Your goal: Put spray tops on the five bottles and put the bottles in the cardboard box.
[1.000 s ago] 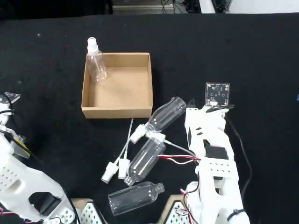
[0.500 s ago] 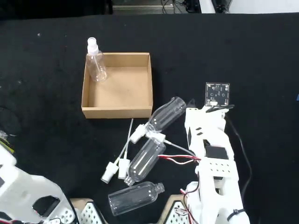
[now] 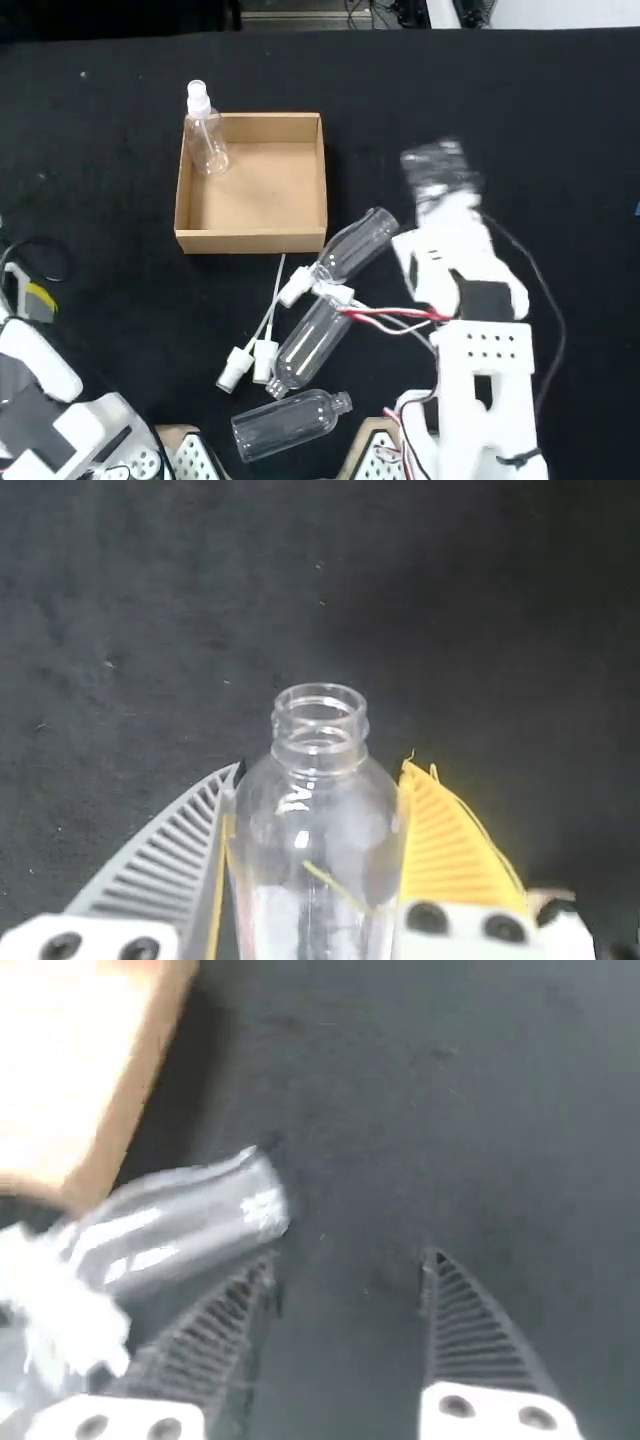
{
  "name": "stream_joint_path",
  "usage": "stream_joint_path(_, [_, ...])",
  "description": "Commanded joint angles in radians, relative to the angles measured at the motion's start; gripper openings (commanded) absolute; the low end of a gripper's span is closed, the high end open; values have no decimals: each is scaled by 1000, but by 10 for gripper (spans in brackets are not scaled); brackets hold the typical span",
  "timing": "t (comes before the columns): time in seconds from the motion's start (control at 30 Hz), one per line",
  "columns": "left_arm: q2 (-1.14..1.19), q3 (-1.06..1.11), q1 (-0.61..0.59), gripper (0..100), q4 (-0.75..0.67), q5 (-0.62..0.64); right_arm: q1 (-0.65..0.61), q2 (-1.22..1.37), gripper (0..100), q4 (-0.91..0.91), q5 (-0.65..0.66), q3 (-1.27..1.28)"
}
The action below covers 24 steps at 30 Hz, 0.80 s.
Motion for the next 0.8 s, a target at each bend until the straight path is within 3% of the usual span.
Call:
stream_joint_path(0.0, [-41, 27, -53, 46, -84, 46, -158, -7, 204, 253, 135, -199])
stream_joint_path(0.17, [51, -7, -97, 46, -92, 46, -331, -5, 204, 445, 160, -323])
stream_joint_path(0.37, [161, -139, -197, 46, -92, 46, -635, 102, 204, 554, 155, -338])
stream_joint_path(0.5, [249, -243, -265, 46, -84, 46, -786, 246, 204, 502, 160, -343])
stream_joint_path(0.77, [422, -473, -369, 46, -83, 46, -933, 440, 208, 348, 238, -352])
